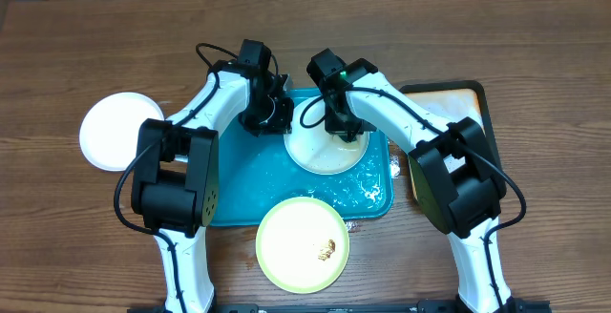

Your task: Clean dirty plates on tray and stack at the side

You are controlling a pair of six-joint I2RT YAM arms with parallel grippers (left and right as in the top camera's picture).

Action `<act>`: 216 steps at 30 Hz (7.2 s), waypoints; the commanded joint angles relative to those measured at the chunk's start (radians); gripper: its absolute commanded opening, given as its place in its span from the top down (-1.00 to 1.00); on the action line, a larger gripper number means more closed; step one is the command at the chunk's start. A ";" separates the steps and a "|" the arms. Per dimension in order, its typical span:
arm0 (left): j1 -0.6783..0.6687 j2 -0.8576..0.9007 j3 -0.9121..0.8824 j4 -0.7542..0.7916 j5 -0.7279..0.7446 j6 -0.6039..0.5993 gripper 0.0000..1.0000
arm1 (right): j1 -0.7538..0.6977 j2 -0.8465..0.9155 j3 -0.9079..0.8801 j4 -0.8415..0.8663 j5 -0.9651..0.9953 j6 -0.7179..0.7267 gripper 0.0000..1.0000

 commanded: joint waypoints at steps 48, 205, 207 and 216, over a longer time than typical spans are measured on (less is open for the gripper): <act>0.076 0.068 -0.019 -0.077 -0.116 -0.013 0.92 | 0.023 0.077 0.395 -0.125 -0.219 0.055 0.92; 0.077 0.068 -0.019 -0.094 -0.117 -0.018 0.92 | -0.081 0.138 0.170 -0.066 -0.077 0.094 0.92; 0.077 0.068 -0.019 -0.094 -0.117 -0.021 0.92 | -0.084 0.138 0.170 -0.076 -0.073 0.072 0.92; 0.077 0.068 -0.019 -0.094 -0.118 -0.034 0.92 | -0.067 0.137 0.306 -0.195 -0.058 -0.024 0.92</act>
